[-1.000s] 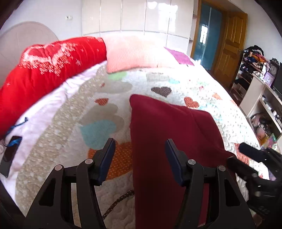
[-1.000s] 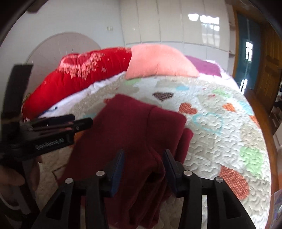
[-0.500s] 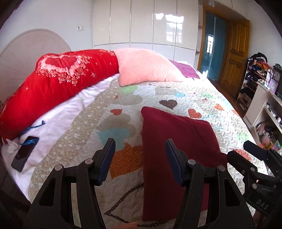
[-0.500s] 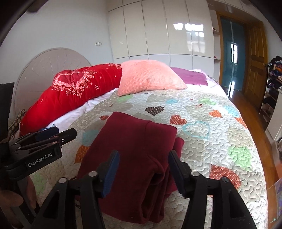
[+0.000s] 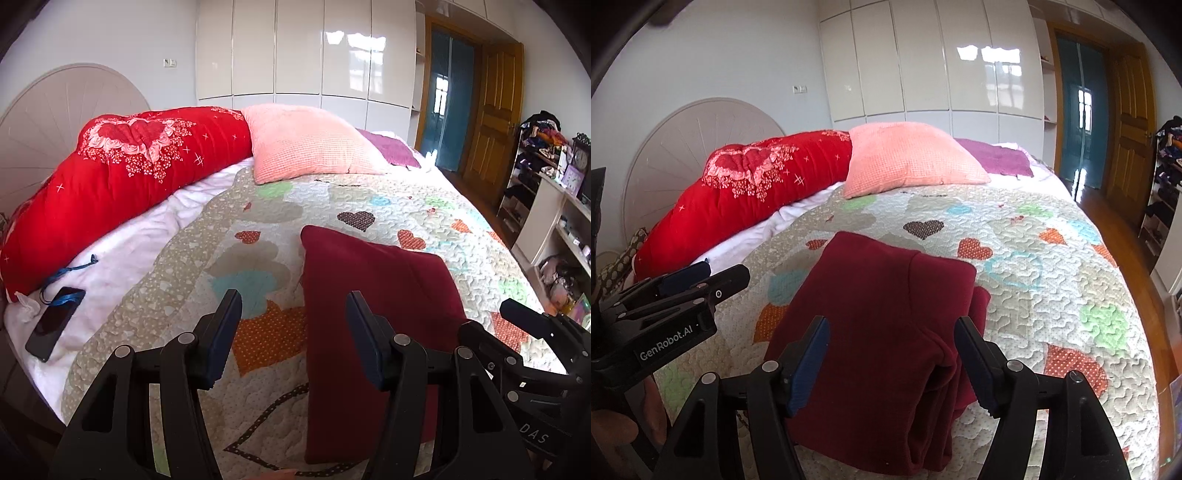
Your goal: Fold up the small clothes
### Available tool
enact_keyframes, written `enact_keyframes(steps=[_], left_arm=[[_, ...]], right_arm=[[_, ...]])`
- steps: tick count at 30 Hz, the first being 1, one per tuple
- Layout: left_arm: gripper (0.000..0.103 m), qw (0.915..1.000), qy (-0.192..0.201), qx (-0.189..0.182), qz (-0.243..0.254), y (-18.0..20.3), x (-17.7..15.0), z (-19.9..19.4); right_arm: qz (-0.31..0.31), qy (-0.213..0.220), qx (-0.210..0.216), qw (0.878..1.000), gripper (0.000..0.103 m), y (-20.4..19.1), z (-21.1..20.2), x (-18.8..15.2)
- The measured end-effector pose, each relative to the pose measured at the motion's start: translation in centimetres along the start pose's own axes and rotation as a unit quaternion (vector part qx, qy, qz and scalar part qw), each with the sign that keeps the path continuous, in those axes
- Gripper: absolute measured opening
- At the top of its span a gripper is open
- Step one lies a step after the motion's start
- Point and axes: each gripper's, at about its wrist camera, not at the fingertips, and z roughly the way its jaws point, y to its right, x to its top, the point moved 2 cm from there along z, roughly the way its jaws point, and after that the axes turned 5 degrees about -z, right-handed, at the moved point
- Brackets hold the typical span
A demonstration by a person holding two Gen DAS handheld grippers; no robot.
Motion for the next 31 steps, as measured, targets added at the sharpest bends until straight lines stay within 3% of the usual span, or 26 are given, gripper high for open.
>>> enact_keyframes(steps=[31], left_arm=[[0.059,0.9999,0.008,-0.002,0.015,0.3,-0.4,0.5]], right_arm=[[0.007,-0.023,0.010,1.000,0.068,0.1,1.6,-0.7]])
